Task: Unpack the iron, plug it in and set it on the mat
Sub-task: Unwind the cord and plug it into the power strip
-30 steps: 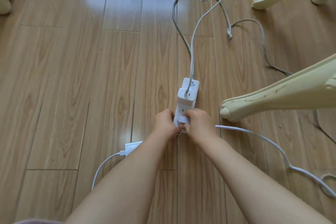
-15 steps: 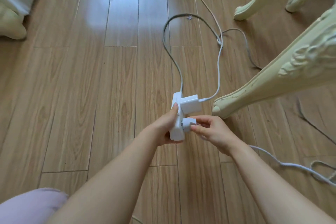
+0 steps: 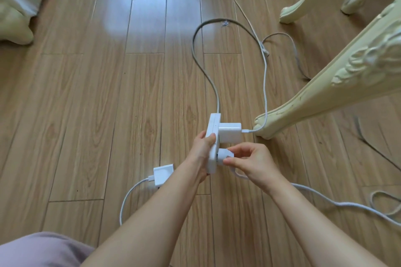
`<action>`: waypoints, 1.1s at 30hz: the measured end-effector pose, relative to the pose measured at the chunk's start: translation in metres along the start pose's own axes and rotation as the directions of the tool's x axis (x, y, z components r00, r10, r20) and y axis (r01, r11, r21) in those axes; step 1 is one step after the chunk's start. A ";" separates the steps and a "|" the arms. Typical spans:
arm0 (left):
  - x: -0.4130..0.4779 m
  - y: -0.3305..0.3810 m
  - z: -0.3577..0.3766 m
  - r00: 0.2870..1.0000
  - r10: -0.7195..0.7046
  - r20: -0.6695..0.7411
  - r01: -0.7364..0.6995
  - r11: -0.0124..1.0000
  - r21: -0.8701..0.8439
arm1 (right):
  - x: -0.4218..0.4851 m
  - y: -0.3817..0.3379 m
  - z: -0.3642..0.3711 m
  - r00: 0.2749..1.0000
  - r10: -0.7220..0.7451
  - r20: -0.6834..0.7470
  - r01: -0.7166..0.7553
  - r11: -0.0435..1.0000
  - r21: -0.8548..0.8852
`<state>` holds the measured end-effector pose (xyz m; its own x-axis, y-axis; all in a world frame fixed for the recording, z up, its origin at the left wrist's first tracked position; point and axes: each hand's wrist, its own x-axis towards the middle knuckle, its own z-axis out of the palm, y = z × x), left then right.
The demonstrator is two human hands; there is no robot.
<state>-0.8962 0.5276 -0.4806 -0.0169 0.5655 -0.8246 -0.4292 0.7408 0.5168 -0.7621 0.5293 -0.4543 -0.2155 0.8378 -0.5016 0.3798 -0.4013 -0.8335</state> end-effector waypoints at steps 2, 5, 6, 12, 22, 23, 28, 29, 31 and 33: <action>-0.002 0.001 0.000 1.000 0.002 -0.015 -0.002 1.000 0.015 | 0.002 0.001 0.000 1.000 -0.004 0.005 0.004 1.000 0.009; -0.010 0.002 0.000 0.998 -0.032 -0.047 0.034 0.998 0.051 | 0.001 0.004 0.001 1.000 0.011 0.027 -0.012 0.999 0.029; -0.015 0.004 -0.001 0.997 -0.045 -0.056 0.051 0.993 0.106 | 0.001 0.005 0.001 0.999 0.015 0.029 -0.016 0.999 0.034; -0.039 0.016 -0.031 0.962 0.107 0.250 -0.211 0.872 0.442 | 0.001 0.002 -0.007 1.000 0.020 0.014 -0.021 0.993 0.117; -0.057 0.011 -0.037 0.969 0.231 0.092 -0.248 0.908 0.339 | -0.002 -0.002 -0.009 0.999 0.015 0.046 -0.019 0.997 0.079; -0.056 0.013 -0.035 0.971 0.224 0.089 -0.240 0.913 0.329 | -0.003 -0.002 -0.010 0.999 0.007 0.035 -0.010 0.997 0.075; -0.056 0.012 -0.029 0.964 0.236 0.122 -0.264 0.901 0.343 | -0.005 -0.004 -0.008 1.000 -0.005 -0.001 0.005 0.999 0.035; -0.056 0.011 -0.027 0.963 0.241 0.120 -0.268 0.909 0.318 | -0.005 -0.006 -0.008 1.000 -0.012 -0.002 0.012 1.000 0.023; -0.054 0.011 -0.025 0.960 0.259 0.110 -0.280 0.921 0.271 | -0.004 -0.010 -0.009 0.999 -0.040 -0.024 0.040 0.999 0.001; -0.052 0.011 -0.026 0.958 0.268 0.106 -0.286 0.928 0.240 | -0.005 -0.013 -0.008 0.997 -0.060 -0.048 0.058 0.997 -0.040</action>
<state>-0.9232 0.4964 -0.4379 -0.0357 0.7783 -0.6269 -0.1769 0.6125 0.7704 -0.7584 0.5335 -0.4390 -0.1949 0.8770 -0.4392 0.4026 -0.3368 -0.8512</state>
